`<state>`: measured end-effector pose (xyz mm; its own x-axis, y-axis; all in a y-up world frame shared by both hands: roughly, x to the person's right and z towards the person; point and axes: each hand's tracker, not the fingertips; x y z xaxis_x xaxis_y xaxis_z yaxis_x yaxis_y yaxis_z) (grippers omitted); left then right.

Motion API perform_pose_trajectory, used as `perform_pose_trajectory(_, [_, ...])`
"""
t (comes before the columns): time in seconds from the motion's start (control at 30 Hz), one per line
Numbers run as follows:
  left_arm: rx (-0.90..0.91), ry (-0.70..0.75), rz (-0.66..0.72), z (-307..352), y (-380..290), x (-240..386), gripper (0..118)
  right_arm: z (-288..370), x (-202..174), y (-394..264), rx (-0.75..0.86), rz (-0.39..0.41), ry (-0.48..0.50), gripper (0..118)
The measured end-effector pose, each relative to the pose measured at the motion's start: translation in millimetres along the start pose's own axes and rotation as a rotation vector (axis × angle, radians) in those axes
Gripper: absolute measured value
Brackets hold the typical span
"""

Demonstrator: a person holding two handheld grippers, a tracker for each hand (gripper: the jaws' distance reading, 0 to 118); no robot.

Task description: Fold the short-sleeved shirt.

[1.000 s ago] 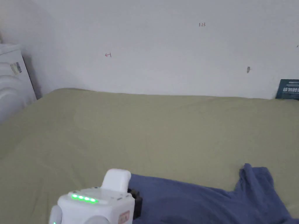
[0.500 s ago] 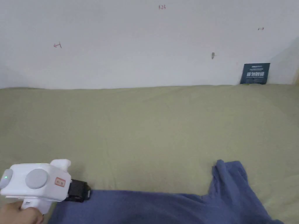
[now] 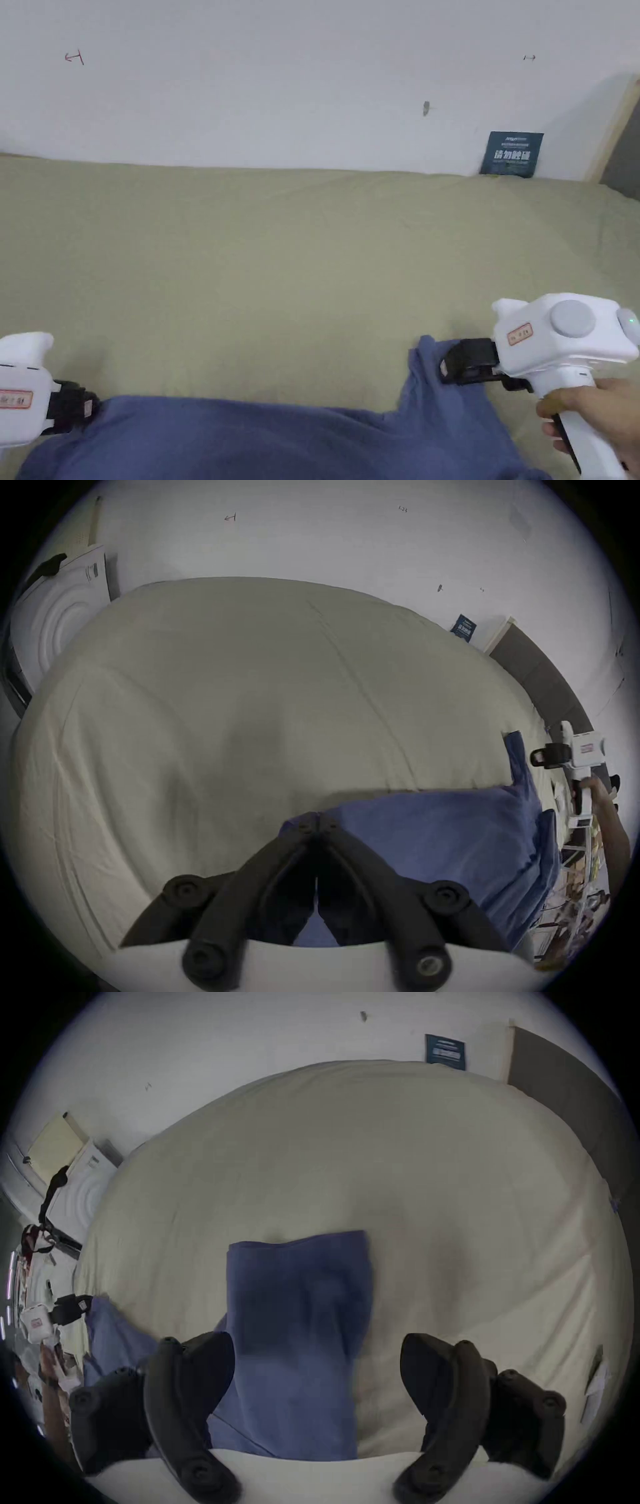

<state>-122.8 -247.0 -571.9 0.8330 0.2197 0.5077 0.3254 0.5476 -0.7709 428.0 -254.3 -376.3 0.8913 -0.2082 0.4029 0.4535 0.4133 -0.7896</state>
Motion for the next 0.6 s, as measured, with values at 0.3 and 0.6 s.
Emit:
perform_pose_trajectory(0.3, [-0.007, -0.023, -0.044, -0.9, -3.9, 11.3, 0, 4.7, -30.8, -9.5, 0.014, 0.089, -0.114, 6])
perform_pose_trajectory(0.6, [0.116, -0.082, -0.085, 61.8, 5.3, 12.1, 0, 98.3, -54.3, -45.1, 0.219, 0.153, 0.004, 6])
